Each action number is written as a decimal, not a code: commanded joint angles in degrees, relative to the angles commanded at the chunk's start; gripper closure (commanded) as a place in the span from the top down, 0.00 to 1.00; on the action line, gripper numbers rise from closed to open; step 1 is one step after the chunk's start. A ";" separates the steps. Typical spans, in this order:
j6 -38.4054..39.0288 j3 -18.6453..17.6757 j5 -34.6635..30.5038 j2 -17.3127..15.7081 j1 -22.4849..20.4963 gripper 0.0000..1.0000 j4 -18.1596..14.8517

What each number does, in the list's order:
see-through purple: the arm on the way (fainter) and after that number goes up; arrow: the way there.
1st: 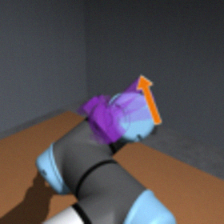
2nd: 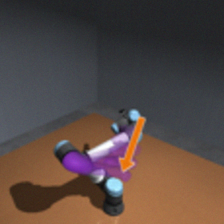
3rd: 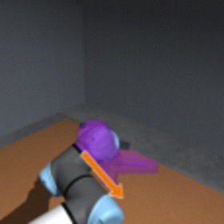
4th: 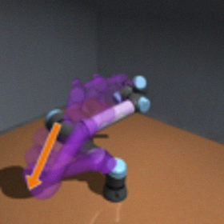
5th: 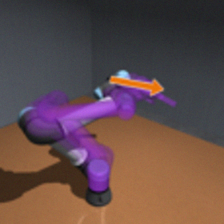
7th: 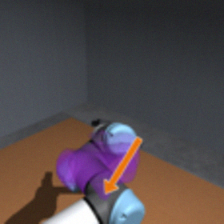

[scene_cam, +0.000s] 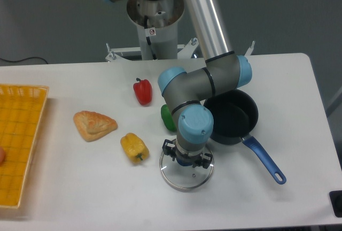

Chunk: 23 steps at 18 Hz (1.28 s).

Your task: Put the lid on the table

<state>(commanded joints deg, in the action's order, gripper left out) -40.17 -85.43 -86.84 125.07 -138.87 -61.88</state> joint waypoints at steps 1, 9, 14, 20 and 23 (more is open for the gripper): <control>0.00 0.00 0.00 0.00 0.00 0.69 0.00; -0.09 0.00 -2.29 0.44 0.35 0.73 0.18; -0.53 0.00 -2.37 0.35 0.35 0.99 0.26; -1.05 0.09 -2.55 -1.49 0.27 1.00 0.27; -4.90 0.17 -3.69 -3.42 0.26 1.00 0.27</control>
<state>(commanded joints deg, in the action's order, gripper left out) -45.07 -85.25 -90.52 121.65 -138.60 -61.61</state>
